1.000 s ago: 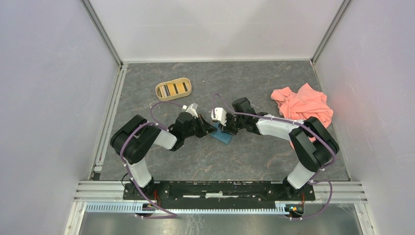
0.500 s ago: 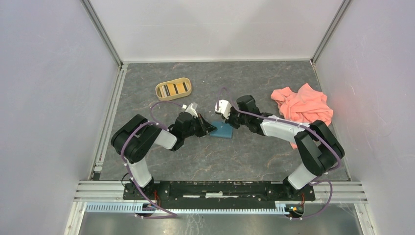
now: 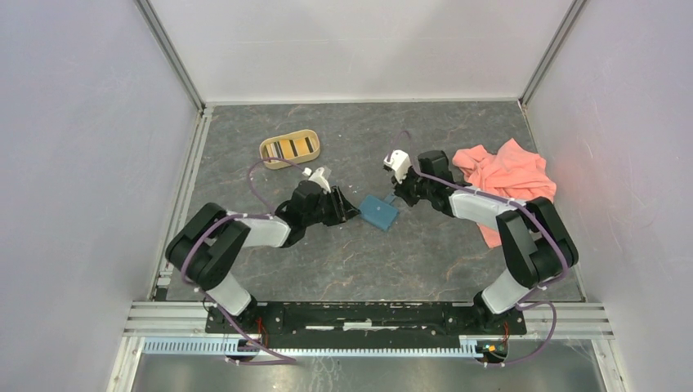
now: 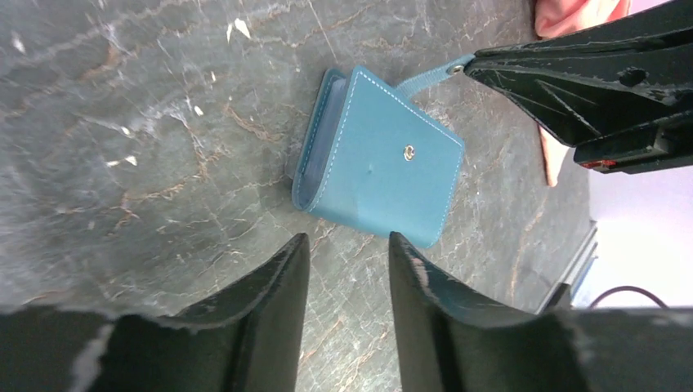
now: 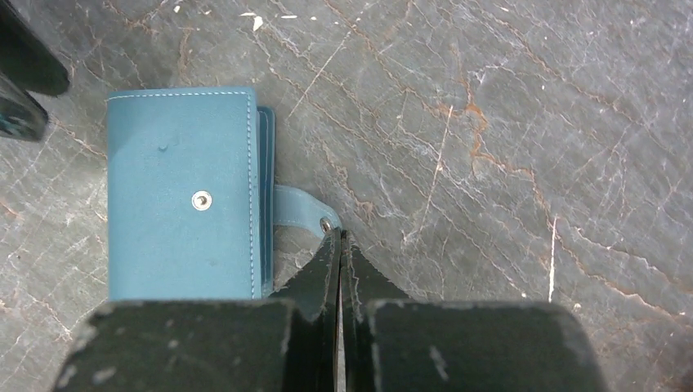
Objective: Put the credit cards into the card holder
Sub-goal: Open the card holder at the center of the board.
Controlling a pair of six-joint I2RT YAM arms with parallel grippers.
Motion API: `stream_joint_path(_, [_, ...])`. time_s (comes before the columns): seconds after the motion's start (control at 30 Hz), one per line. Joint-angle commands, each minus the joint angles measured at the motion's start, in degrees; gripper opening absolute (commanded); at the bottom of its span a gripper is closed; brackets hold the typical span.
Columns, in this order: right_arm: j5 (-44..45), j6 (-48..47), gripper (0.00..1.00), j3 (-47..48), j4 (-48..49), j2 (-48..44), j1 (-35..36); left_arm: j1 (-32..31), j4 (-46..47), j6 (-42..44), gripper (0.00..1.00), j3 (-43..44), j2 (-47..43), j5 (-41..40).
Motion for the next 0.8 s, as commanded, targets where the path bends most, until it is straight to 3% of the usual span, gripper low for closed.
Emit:
stream_joint_path(0.0, [-3.5,6.5,0.0,-1.0,0.9,-1.9,-1.3,0.1,-10.0,8.3,0.51,3.4,-7.3,-4.0])
stream_joint_path(0.2, [-0.1,25.1,0.0,-12.0,7.2,-7.7,-5.2,0.2,-8.5,6.4,0.58,-1.2,-14.2,-4.1])
stream_joint_path(0.27, [-0.8,28.6,0.07,-16.4,9.7,-10.8,-6.9,0.1,-6.2,4.9,0.6,-3.7,-17.0,-4.6])
stream_joint_path(0.37, [-3.1,29.8,0.27,-19.8,10.9,-14.5,-8.1,-0.7,-4.2,4.0,0.61,-6.8,-21.5,-7.1])
stream_joint_path(0.57, [-2.2,22.9,0.5,-18.5,9.6,-18.7,-9.6,-2.2,-4.3,6.7,0.7,-10.3,-33.7,-16.0])
stream_joint_path(0.6, [-5.3,19.0,0.54,-17.7,8.6,-19.3,-9.9,-2.2,-4.5,7.1,0.73,-10.8,-35.5,-17.2])
stream_joint_path(0.7, [-21.0,5.6,0.58,-13.3,1.0,-20.4,-10.2,-2.2,-3.8,7.3,0.96,-12.4,-39.2,-20.3])
stream_joint_path(0.77, [-29.1,-2.4,0.61,-9.8,-4.7,-21.0,-10.2,-2.1,-1.4,6.3,1.0,-13.7,-39.6,-21.5])
